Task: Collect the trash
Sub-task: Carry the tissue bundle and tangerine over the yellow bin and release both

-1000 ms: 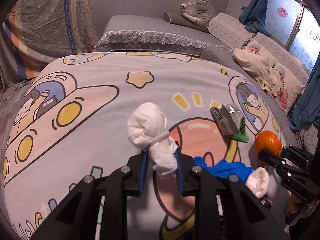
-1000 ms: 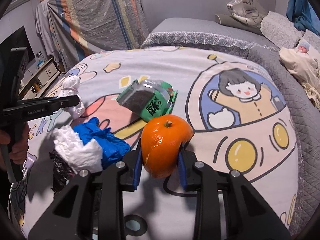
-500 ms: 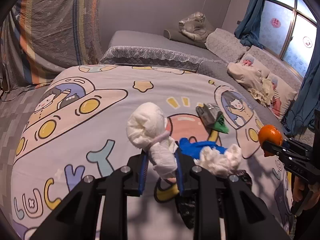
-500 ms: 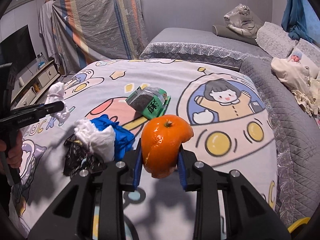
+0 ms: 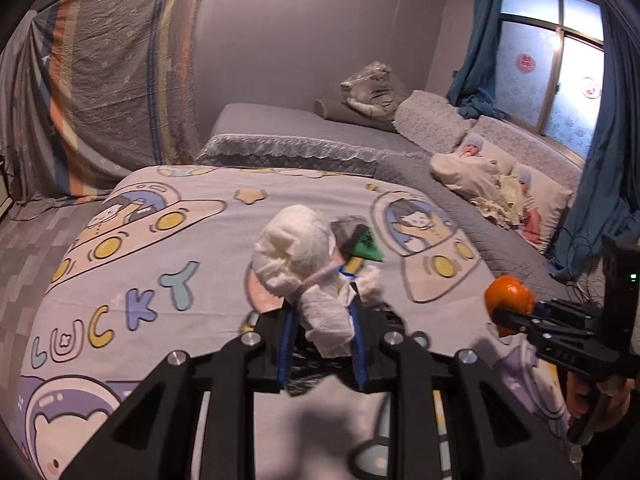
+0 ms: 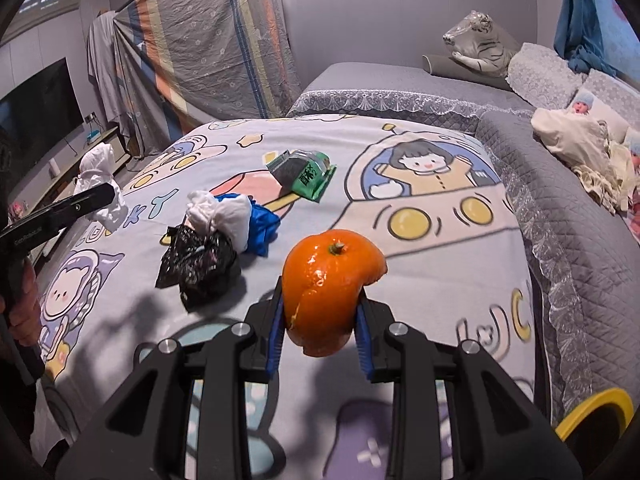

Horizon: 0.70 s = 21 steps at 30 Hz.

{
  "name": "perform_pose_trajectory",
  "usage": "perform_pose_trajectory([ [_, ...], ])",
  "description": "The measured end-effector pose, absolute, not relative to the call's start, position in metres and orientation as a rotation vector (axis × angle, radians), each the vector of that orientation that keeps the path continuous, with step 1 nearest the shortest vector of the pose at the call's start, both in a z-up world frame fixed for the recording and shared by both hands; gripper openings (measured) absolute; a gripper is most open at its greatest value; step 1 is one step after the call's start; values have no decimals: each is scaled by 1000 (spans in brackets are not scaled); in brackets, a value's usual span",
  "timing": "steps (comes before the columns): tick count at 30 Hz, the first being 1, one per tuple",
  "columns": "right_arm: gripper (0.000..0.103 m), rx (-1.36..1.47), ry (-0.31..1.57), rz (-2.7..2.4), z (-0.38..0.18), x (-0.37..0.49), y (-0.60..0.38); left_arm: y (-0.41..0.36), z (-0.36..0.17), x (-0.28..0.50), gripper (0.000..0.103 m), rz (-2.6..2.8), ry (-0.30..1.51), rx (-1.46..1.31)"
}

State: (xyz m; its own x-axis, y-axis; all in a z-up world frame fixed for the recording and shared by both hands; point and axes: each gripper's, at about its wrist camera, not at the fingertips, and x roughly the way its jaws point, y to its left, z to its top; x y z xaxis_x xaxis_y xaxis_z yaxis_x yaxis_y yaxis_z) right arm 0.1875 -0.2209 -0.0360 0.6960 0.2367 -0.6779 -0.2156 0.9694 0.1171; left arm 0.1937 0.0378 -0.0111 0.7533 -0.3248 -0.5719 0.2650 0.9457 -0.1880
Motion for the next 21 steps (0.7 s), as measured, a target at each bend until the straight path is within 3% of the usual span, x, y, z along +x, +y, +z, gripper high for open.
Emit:
perform_pose_trajectory([
  [21,29,97,663,65,-12,123,-312,-99,17,147,22,-542,565,20],
])
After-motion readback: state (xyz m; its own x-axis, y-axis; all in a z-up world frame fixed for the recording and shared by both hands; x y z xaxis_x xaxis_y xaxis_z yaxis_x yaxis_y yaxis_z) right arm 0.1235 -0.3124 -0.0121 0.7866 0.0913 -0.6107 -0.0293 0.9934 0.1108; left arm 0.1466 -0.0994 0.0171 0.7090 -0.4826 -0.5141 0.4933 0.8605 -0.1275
